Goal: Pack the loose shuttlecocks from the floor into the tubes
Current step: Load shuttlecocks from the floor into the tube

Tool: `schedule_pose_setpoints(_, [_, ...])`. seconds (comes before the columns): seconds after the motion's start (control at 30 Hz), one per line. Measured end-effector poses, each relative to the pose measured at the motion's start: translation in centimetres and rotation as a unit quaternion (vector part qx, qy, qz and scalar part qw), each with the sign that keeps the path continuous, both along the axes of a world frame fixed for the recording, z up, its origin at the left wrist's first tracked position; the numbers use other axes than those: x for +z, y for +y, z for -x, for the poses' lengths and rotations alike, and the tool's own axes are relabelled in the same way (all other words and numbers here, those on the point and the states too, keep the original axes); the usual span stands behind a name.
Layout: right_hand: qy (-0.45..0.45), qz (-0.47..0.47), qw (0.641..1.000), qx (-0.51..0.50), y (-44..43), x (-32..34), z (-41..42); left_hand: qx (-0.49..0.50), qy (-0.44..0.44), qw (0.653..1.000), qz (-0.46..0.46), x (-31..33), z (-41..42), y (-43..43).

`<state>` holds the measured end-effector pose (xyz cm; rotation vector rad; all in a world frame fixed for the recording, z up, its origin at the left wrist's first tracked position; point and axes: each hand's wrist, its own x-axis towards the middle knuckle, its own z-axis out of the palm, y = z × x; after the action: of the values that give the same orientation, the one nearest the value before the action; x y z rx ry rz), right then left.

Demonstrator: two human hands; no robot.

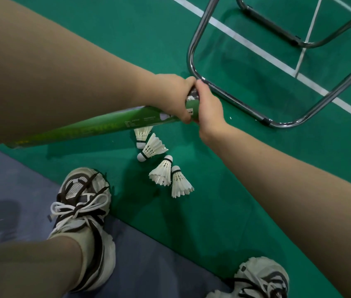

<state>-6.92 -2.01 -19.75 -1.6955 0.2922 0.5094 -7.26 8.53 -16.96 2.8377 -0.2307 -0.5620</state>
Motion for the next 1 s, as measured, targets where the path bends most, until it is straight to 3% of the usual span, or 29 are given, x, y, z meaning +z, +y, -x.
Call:
schedule_pose_setpoints(0.07, [-0.056,0.109,0.991,-0.060,-0.2,-0.9,0.2,0.002,0.008,1.000,0.002,0.3,0.1,-0.4])
schedule_pose_setpoints(0.13, [-0.048,0.214,0.975,-0.022,-1.6,-2.9,0.7,0.006,0.027,1.000,-0.009,0.0,0.5,-0.4])
schedule_pose_setpoints(0.23, [0.093,0.320,0.937,0.104,-4.4,-6.4,3.0,0.005,0.049,0.999,-0.019,-0.6,1.1,0.0])
schedule_pose_setpoints(0.33, [0.199,0.379,0.870,0.243,-5.7,-8.2,6.6,0.001,0.063,0.998,-0.027,-0.7,1.2,0.4])
schedule_pose_setpoints(0.5, [0.206,0.419,0.825,0.318,-6.3,-9.0,9.4,0.003,0.055,0.998,-0.022,-0.5,0.9,0.2])
schedule_pose_setpoints(0.8, [0.124,0.433,0.855,0.257,-7.6,-8.9,5.7,0.004,0.055,0.998,-0.032,-0.7,0.8,0.3])
schedule_pose_setpoints(0.87, [0.153,0.414,0.871,0.217,-7.8,-9.1,5.7,0.004,0.058,0.998,-0.036,-0.7,0.8,0.5])
schedule_pose_setpoints(1.0, [0.312,0.301,0.891,0.133,-7.5,-9.7,7.5,0.004,0.062,0.997,-0.040,-0.8,0.8,0.8])
